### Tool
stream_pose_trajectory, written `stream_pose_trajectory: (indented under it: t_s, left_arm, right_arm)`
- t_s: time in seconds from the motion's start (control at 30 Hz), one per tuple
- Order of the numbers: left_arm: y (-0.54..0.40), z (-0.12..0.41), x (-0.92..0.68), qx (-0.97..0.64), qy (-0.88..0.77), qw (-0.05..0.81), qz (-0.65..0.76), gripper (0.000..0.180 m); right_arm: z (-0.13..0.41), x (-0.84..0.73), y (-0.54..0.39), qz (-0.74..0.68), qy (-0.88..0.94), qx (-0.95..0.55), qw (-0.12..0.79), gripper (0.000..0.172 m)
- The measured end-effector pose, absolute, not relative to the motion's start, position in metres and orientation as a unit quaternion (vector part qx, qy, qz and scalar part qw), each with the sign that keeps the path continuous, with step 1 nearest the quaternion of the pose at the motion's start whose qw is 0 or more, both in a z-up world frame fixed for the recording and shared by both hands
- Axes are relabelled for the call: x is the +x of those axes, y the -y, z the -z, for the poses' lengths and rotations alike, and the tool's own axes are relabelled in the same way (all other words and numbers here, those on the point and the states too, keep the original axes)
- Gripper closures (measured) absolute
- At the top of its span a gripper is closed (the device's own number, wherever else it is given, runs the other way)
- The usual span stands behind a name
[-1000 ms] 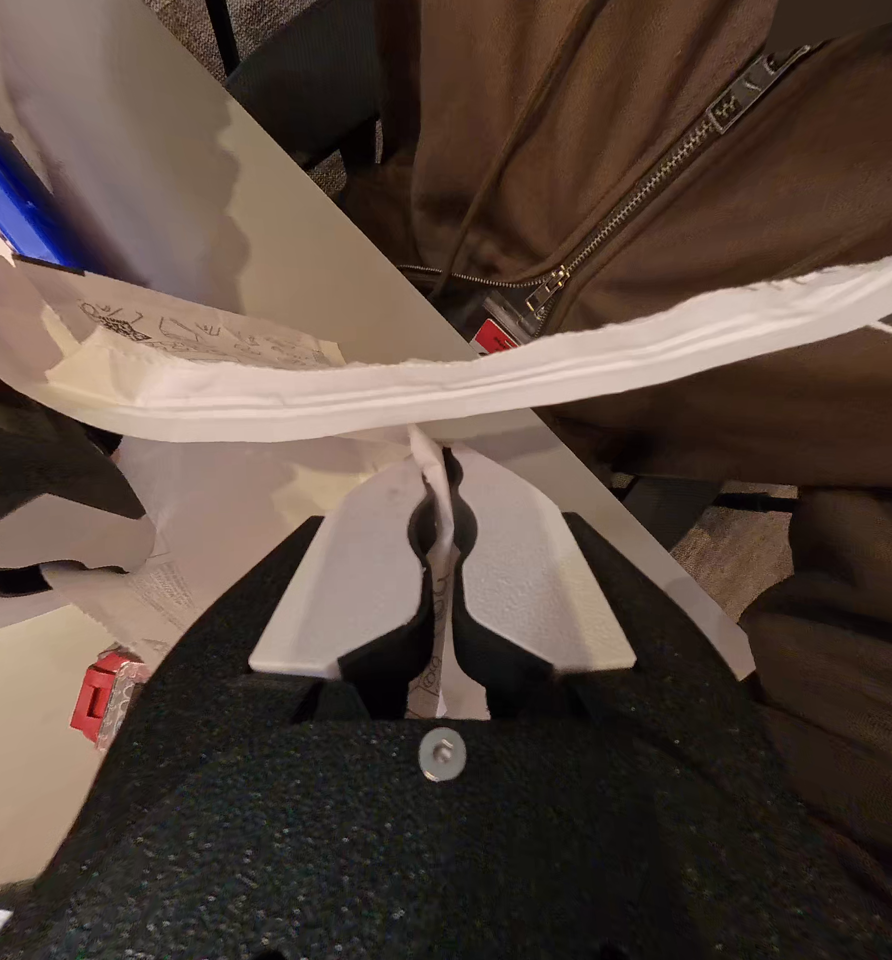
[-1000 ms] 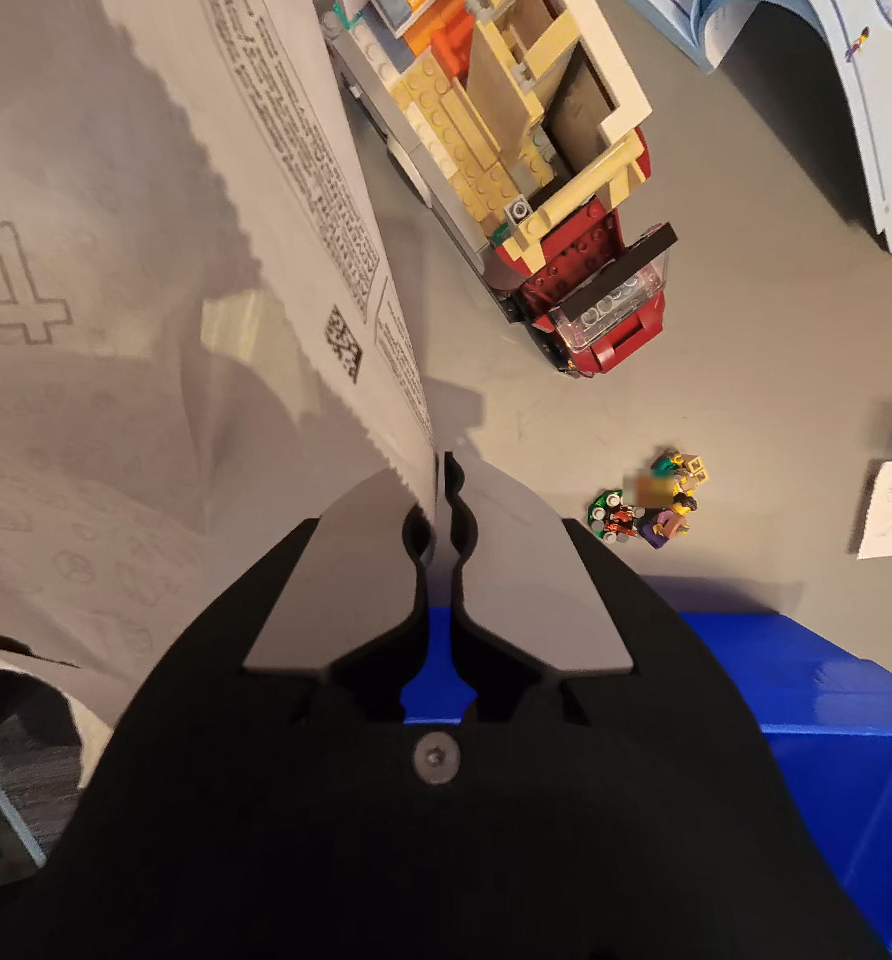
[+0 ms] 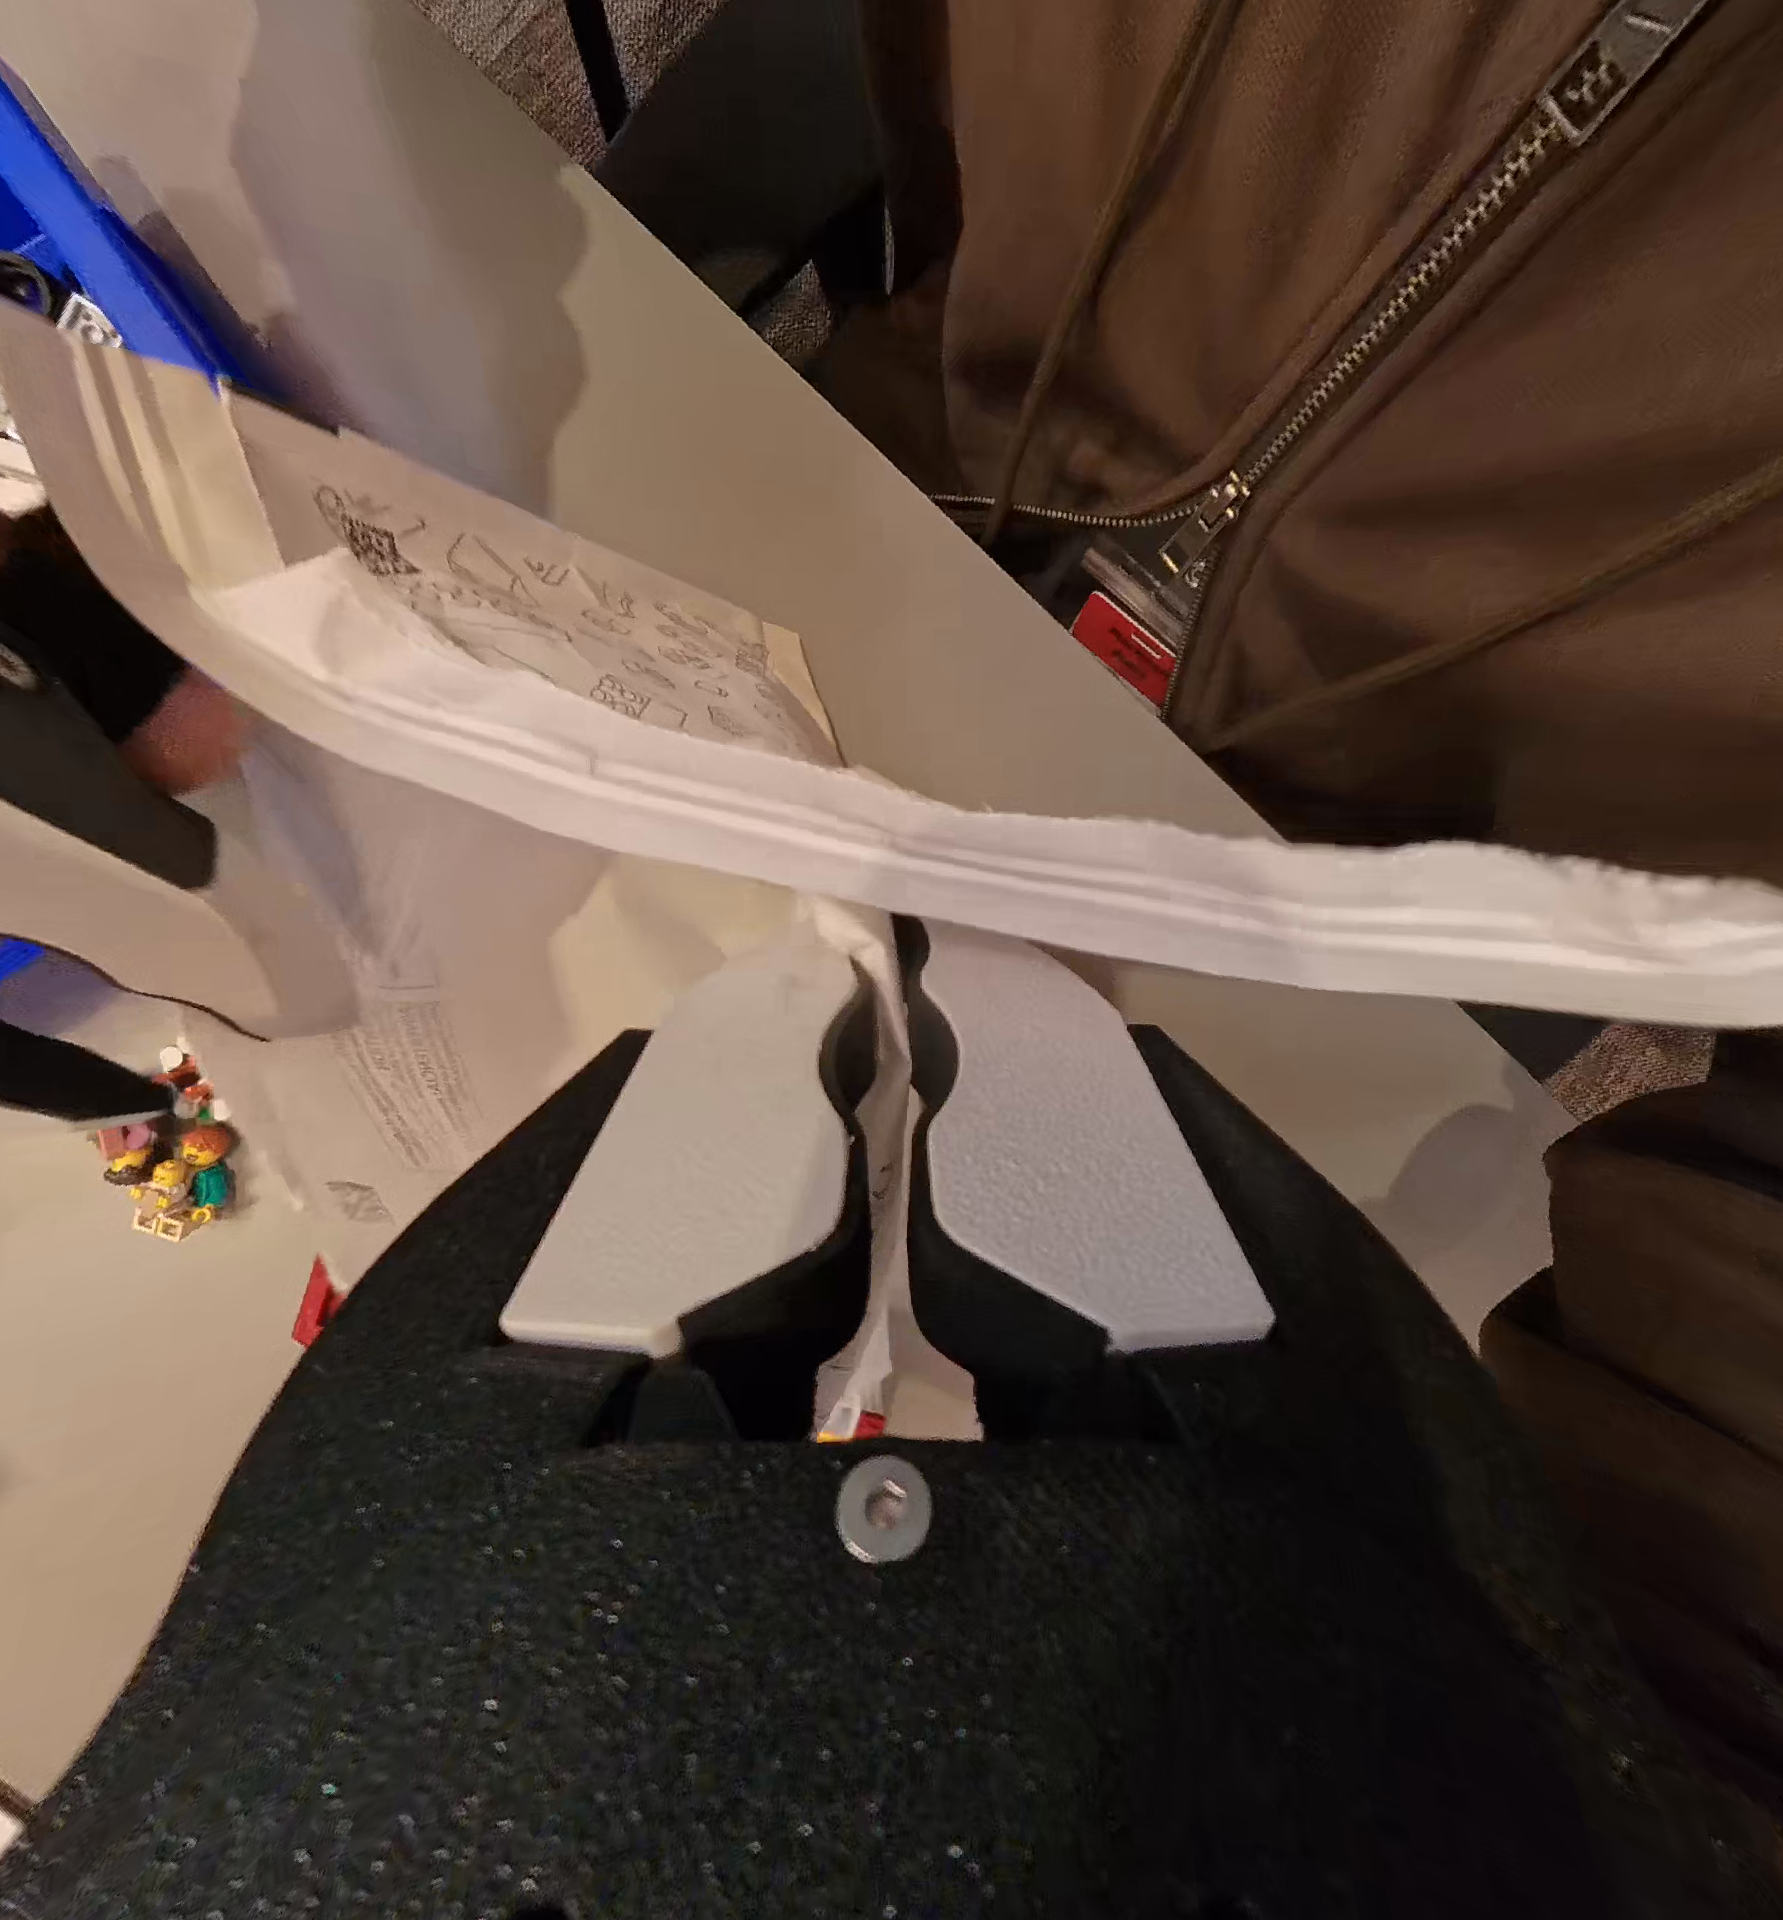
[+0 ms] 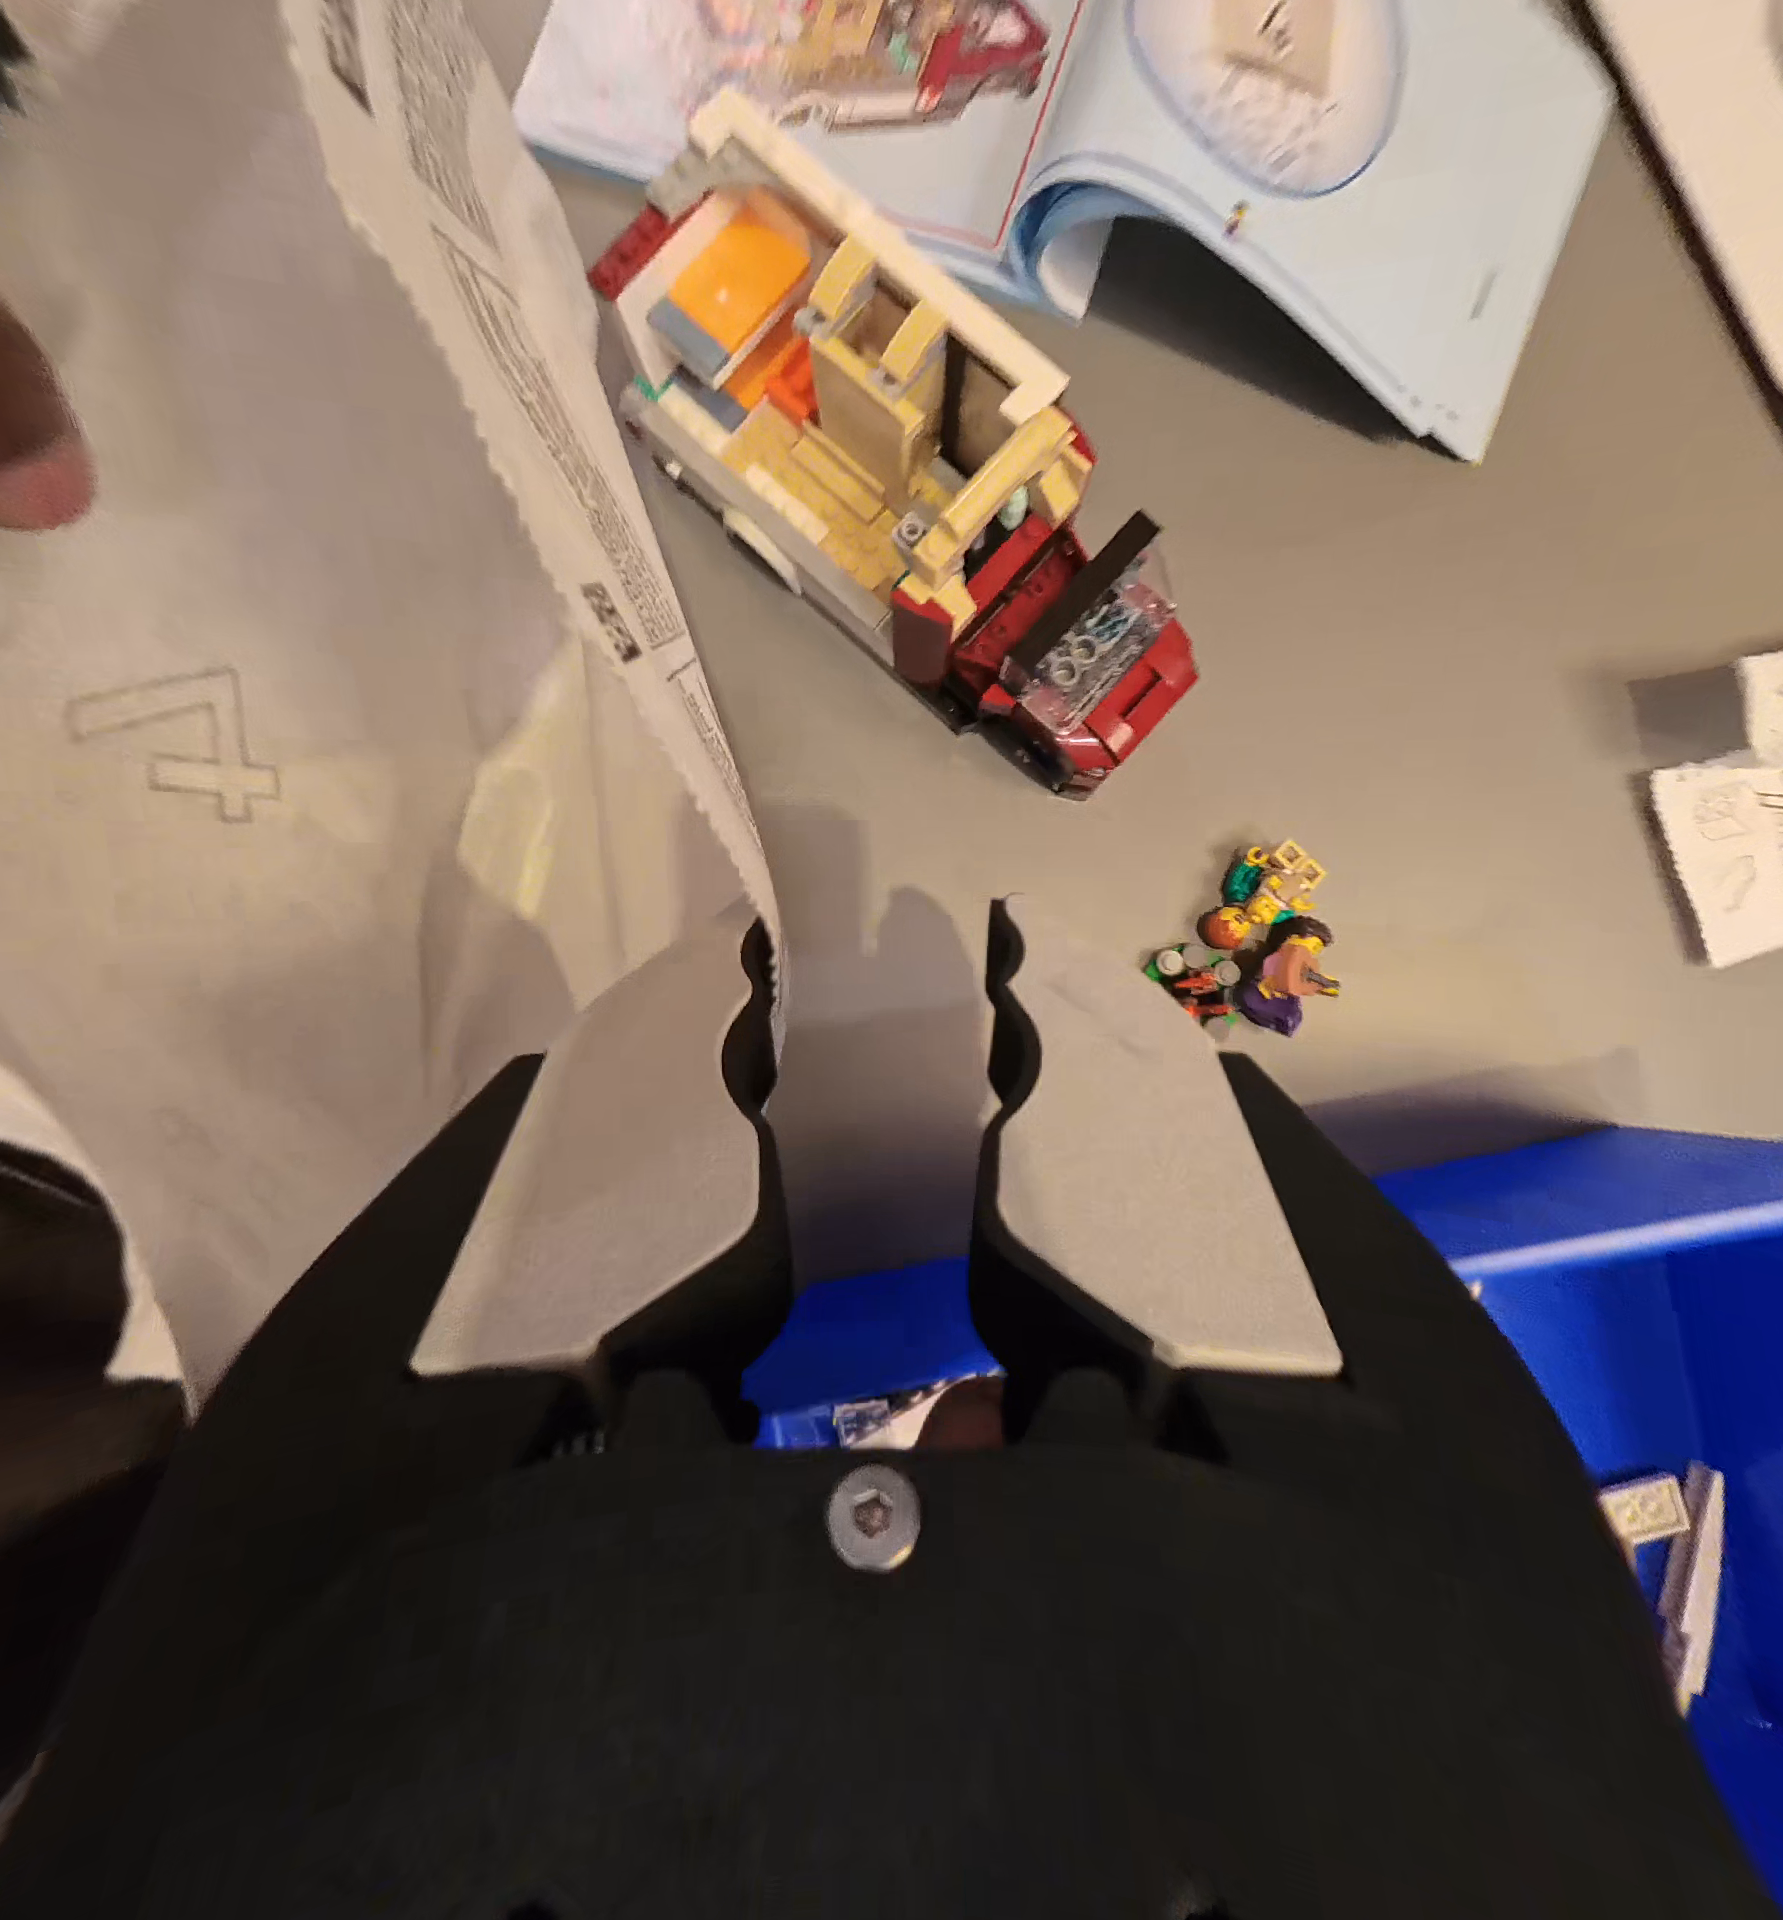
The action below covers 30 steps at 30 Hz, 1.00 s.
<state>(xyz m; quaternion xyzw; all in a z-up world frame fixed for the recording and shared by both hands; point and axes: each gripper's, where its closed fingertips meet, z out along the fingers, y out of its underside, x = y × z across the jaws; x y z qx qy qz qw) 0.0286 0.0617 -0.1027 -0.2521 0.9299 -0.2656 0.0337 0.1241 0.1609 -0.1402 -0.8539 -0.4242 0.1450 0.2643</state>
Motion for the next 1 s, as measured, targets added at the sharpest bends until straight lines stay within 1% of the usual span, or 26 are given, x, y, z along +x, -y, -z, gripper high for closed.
stream_pose_trajectory:
  t_s: [0.07, 0.27, 0.43, 0.53, 0.63, 0.7, 0.77, 0.9, 1.0]
  left_arm:
    - [-0.061, 0.104, 0.033, -0.247, -0.930, 0.032, 0.269, 0.180]
    - [-0.056, 0.113, 0.049, -0.229, -0.935, 0.022, 0.268, 0.180]
    - [-0.053, 0.118, 0.058, -0.222, -0.938, 0.013, 0.266, 0.179]
    - [-0.049, 0.114, 0.053, -0.222, -0.936, -0.002, 0.272, 0.179]
    - [-0.048, 0.112, 0.045, -0.223, -0.937, -0.019, 0.269, 0.180]
    - [-0.047, 0.112, 0.041, -0.228, -0.937, -0.032, 0.264, 0.180]
    - [-0.048, 0.113, 0.040, -0.231, -0.938, -0.043, 0.255, 0.180]
    - [-0.050, 0.114, 0.047, -0.241, -0.935, -0.047, 0.255, 0.180]
    - [-0.052, 0.118, 0.059, -0.252, -0.931, -0.040, 0.261, 0.180]
  right_arm:
    - [0.128, 0.133, -0.159, -0.154, 0.403, -0.852, 0.295, 0.131]
    - [0.096, 0.169, -0.147, -0.154, 0.341, -0.849, 0.373, 0.130]
    - [0.082, 0.209, -0.128, -0.124, 0.306, -0.856, 0.398, 0.127]
    - [0.077, 0.239, -0.116, -0.083, 0.284, -0.864, 0.408, 0.132]
    - [0.076, 0.266, -0.102, -0.068, 0.258, -0.875, 0.403, 0.132]
    - [0.082, 0.301, -0.100, -0.007, 0.229, -0.893, 0.388, 0.131]
    - [0.097, 0.343, -0.098, 0.043, 0.191, -0.915, 0.354, 0.128]
    - [0.124, 0.403, -0.091, 0.039, 0.103, -0.942, 0.317, 0.123]
    - [0.148, 0.421, -0.084, 0.015, 0.076, -0.953, 0.293, 0.118]
